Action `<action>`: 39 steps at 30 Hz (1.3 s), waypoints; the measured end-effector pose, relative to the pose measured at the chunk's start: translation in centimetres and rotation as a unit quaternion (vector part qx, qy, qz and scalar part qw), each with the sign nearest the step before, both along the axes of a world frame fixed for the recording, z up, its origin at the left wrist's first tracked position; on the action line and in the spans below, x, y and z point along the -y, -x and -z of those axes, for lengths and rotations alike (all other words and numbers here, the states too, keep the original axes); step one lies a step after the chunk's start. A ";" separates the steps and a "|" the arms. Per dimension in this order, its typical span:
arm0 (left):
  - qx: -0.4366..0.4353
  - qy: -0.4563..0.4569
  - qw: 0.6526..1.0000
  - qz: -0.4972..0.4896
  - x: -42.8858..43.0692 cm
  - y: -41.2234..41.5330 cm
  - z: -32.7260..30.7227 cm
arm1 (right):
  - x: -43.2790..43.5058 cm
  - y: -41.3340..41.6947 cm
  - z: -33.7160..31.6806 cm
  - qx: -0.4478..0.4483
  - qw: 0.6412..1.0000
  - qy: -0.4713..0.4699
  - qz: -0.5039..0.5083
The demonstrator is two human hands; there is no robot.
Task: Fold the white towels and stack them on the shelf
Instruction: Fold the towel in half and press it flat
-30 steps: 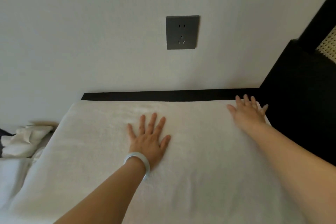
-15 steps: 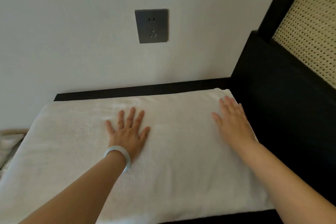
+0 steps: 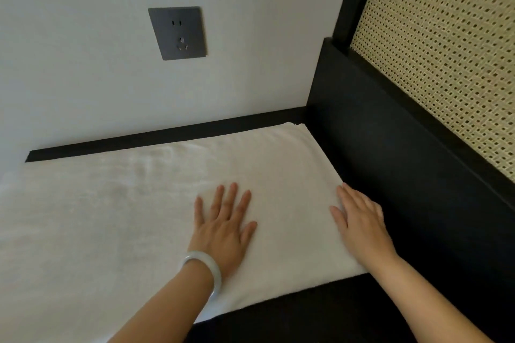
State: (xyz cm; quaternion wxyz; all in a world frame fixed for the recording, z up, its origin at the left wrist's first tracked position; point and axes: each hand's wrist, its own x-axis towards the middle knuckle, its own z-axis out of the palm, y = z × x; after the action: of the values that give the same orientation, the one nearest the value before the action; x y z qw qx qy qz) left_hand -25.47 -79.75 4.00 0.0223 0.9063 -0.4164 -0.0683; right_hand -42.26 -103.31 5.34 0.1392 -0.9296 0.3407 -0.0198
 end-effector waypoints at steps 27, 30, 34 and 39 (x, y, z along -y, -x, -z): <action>-0.545 0.532 0.589 -0.270 -6.8 -3.8 -7.5 | -7.0 -13.1 -14.5 0.017 0.884 -0.457 -0.097; -0.595 0.563 0.466 -0.335 -10.8 -5.7 -8.3 | -15.2 -17.4 -14.6 -0.015 0.892 -0.385 -0.238; -0.607 0.521 0.447 -0.401 -15.7 -6.9 -7.9 | -22.6 -19.7 -10.7 -0.088 0.856 -0.396 -0.321; -0.476 0.440 0.656 -0.386 -16.3 -6.8 -6.6 | -20.6 -21.0 -6.8 0.059 0.965 -0.155 -0.204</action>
State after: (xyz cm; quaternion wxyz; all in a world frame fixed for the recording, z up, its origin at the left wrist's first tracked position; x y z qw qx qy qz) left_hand -18.65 -63.41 10.60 0.6385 0.7129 0.0568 -0.2844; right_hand -21.29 -82.67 12.16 0.3022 -0.9438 0.1337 0.0068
